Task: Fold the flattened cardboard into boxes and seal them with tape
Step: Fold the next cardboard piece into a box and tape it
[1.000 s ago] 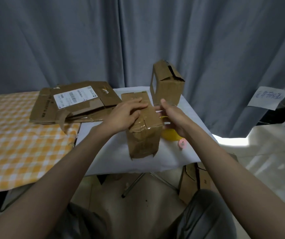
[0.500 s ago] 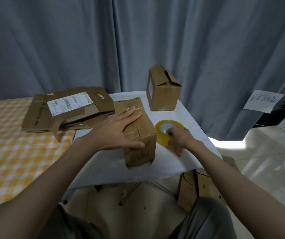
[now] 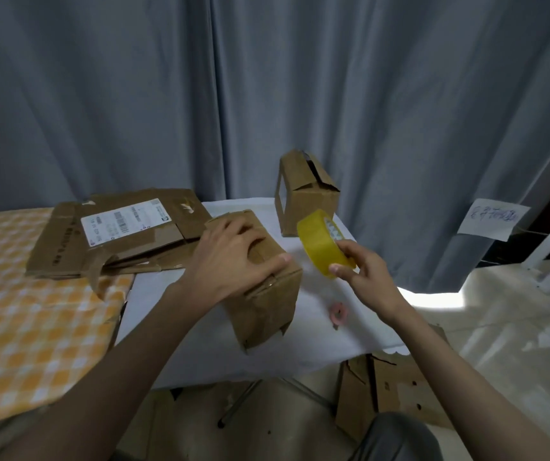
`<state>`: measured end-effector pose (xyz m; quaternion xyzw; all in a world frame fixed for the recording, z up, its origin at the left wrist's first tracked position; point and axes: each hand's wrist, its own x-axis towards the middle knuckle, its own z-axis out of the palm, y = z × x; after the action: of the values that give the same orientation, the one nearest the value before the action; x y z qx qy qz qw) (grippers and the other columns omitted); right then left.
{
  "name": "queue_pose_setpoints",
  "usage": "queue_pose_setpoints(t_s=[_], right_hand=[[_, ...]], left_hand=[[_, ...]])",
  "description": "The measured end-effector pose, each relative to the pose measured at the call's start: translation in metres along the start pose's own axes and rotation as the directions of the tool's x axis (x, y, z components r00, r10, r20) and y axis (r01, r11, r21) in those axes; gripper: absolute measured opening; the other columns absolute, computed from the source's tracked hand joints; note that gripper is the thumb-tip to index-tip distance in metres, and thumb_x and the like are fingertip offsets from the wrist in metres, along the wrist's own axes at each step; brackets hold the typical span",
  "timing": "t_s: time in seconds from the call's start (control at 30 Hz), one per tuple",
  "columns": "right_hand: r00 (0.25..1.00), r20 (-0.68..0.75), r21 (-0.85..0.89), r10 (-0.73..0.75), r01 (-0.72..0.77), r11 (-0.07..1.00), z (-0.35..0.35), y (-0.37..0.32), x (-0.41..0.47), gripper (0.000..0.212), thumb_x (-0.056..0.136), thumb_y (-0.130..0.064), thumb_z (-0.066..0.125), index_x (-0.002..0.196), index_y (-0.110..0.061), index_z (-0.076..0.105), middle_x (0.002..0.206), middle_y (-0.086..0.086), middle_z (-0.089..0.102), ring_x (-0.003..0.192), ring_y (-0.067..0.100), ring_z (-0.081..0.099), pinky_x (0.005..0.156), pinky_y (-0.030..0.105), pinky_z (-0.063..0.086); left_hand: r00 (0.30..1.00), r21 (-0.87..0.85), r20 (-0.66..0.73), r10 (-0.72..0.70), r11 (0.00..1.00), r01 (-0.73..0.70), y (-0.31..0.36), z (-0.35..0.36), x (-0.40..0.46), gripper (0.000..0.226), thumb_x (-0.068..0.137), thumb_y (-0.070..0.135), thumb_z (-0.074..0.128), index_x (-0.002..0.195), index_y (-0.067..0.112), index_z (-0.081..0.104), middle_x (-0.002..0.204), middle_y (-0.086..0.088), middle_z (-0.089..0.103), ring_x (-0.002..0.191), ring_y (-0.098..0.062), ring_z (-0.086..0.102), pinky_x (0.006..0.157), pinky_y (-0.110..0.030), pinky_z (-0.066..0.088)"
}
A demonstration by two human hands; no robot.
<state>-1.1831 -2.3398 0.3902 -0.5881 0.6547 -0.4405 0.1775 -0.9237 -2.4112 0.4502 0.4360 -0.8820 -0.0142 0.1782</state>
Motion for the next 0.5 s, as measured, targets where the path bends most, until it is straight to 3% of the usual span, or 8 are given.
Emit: queue_pose_setpoints(t_s=[0.1, 0.23, 0.33, 0.4, 0.5], right_hand=[[0.999, -0.028, 0.027, -0.045, 0.046, 0.999, -0.009, -0.020, -0.003, 0.038, 0.086, -0.023, 0.074, 0.123, -0.020, 0.065, 0.117, -0.005, 0.067, 0.107, 0.010, 0.060, 0.086, 0.011, 0.043], [0.992, -0.035, 0.016, -0.118, 0.118, 0.993, -0.014, -0.041, -0.003, 0.048, 0.079, -0.036, 0.068, 0.123, -0.019, 0.065, 0.118, -0.005, 0.066, 0.105, 0.009, 0.059, 0.086, 0.016, 0.043], [0.985, -0.051, -0.035, -0.162, 0.160, 0.986, -0.014, -0.056, -0.004, 0.047, 0.083, -0.031, 0.074, 0.126, -0.018, 0.063, 0.122, -0.002, 0.064, 0.108, 0.011, 0.057, 0.086, 0.009, 0.041], [0.978, -0.065, -0.053, -0.197, 0.194, 0.980, -0.013, -0.066, -0.006, 0.043, 0.085, -0.026, 0.075, 0.125, -0.016, 0.064, 0.119, -0.003, 0.063, 0.102, 0.008, 0.056, 0.081, 0.001, 0.037], [0.975, -0.082, -0.040, -0.206, 0.203, 0.978, -0.014, -0.077, -0.009, 0.037, 0.087, -0.019, 0.075, 0.121, -0.016, 0.065, 0.110, -0.008, 0.061, 0.095, -0.007, 0.054, 0.076, -0.001, 0.036]], left_hand=[[0.999, -0.056, -0.034, -0.018, 0.998, 0.017, -0.003, 0.000, 0.008, 0.074, 0.081, 0.084, 0.031, 0.127, 0.033, 0.055, 0.135, 0.007, 0.051, 0.118, -0.016, 0.044, 0.099, -0.035, 0.037], [0.989, -0.089, -0.147, 0.006, 0.996, -0.019, 0.001, -0.003, 0.015, 0.070, 0.085, 0.075, 0.032, 0.132, 0.029, 0.056, 0.132, 0.006, 0.054, 0.121, -0.016, 0.046, 0.099, -0.036, 0.038], [0.968, -0.311, -0.245, 0.063, 0.940, -0.140, 0.012, -0.010, 0.022, 0.055, 0.095, 0.056, 0.048, 0.142, 0.027, 0.050, 0.137, 0.006, 0.051, 0.126, -0.013, 0.047, 0.103, -0.035, 0.040], [0.958, -0.418, -0.271, 0.096, 0.885, -0.207, 0.022, -0.015, 0.025, 0.051, 0.098, 0.043, 0.054, 0.145, 0.025, 0.047, 0.138, 0.008, 0.049, 0.125, -0.006, 0.046, 0.099, -0.022, 0.038], [0.940, -0.412, -0.316, 0.128, 0.874, -0.258, 0.037, -0.018, 0.024, 0.051, 0.097, 0.038, 0.058, 0.144, 0.022, 0.048, 0.134, 0.010, 0.047, 0.118, 0.002, 0.044, 0.092, -0.005, 0.032]])
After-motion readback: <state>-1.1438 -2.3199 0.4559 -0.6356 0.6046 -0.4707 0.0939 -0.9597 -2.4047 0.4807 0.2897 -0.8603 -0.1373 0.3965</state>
